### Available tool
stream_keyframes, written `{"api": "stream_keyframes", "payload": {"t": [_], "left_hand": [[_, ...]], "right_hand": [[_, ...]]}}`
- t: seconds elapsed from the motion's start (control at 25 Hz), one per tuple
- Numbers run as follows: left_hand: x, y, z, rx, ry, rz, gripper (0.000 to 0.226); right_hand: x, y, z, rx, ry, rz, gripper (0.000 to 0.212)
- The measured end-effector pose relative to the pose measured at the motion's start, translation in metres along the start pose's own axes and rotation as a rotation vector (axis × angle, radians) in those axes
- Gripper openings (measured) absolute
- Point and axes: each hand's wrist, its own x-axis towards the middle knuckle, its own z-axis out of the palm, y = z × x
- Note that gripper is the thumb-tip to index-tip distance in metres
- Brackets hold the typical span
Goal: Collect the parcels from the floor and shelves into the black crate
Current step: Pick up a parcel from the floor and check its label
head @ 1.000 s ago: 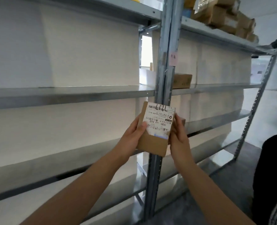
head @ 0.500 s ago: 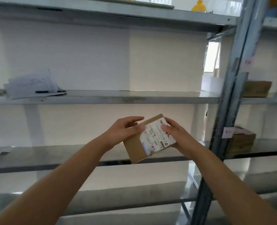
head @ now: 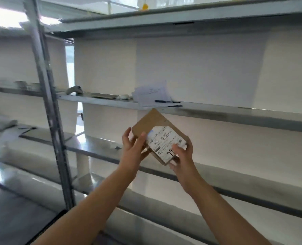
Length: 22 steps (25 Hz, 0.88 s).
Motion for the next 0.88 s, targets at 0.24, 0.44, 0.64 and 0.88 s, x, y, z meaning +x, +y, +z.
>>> {"api": "stream_keyframes", "payload": {"t": [0.24, 0.44, 0.64, 0.88], "left_hand": [[-0.006, 0.054, -0.145, 0.254, 0.168, 0.051, 0.036], [-0.013, 0.077, -0.24, 0.308, 0.33, 0.008, 0.013], [-0.009, 0.078, -0.312, 0.226, 0.465, -0.036, 0.021], [0.04, 0.044, -0.345, 0.187, 0.64, -0.102, 0.063]], "right_hand": [[0.025, 0.068, 0.121, -0.08, -0.281, 0.11, 0.066], [0.051, 0.134, 0.199, -0.132, -0.547, 0.177, 0.03], [0.095, 0.184, 0.264, -0.17, -0.838, 0.328, 0.027], [0.169, 0.237, 0.301, -0.223, -1.028, 0.379, 0.029]]}}
